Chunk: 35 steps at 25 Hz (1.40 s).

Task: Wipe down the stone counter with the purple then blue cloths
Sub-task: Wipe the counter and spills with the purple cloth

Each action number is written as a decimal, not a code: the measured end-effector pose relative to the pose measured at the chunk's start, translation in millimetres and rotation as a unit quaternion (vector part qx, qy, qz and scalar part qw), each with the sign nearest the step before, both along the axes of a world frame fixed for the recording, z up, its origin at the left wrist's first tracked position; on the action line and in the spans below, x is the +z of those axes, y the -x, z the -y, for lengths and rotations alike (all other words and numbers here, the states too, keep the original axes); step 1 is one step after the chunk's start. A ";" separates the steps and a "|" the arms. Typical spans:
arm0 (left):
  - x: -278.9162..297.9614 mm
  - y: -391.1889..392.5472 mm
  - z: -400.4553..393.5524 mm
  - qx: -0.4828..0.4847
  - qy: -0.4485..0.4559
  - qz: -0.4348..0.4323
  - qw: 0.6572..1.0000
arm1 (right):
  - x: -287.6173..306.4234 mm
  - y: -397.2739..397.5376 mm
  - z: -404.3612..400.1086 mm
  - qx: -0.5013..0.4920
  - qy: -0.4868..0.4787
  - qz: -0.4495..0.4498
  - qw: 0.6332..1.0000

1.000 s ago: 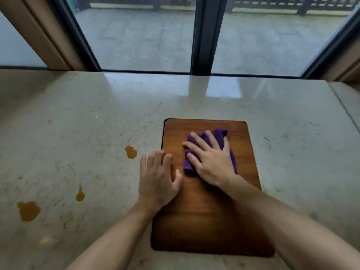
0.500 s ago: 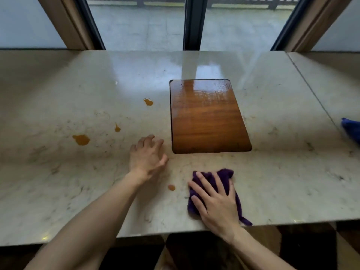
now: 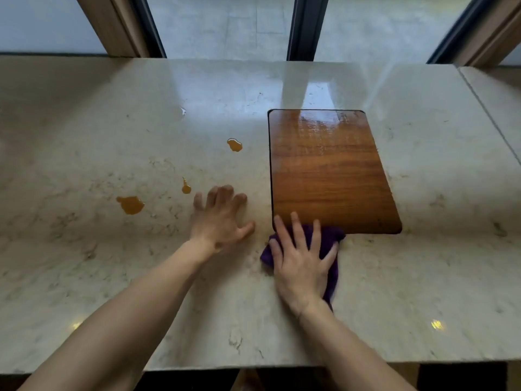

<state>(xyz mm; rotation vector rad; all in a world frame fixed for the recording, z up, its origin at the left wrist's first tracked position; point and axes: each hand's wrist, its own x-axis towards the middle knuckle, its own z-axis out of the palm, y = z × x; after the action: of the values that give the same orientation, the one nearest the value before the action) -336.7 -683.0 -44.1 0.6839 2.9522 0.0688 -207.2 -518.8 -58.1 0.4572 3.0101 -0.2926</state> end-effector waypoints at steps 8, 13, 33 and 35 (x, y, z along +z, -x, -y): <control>-6.3 24.7 6.8 -0.034 -0.010 0.050 0.998 | -4.9 247.8 -80.6 -0.041 -0.012 -0.037 0.998; -14.8 20.2 10.4 -0.055 -0.033 0.034 0.997 | -2.6 378.9 -117.6 -0.036 0.034 -0.018 0.999; -8.8 9.5 13.2 -0.064 -0.019 0.044 0.997 | 20.9 394.3 -55.0 0.238 0.010 0.009 0.971; -6.8 11.0 13.6 -0.063 -0.022 0.042 0.997 | 19.9 351.5 -40.6 0.242 0.022 0.018 0.970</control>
<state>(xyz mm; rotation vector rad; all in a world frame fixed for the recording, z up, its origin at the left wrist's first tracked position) -347.7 -696.6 -50.9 0.8485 2.8284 0.1482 -558.7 -478.2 -38.2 -0.2754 2.9453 -0.3028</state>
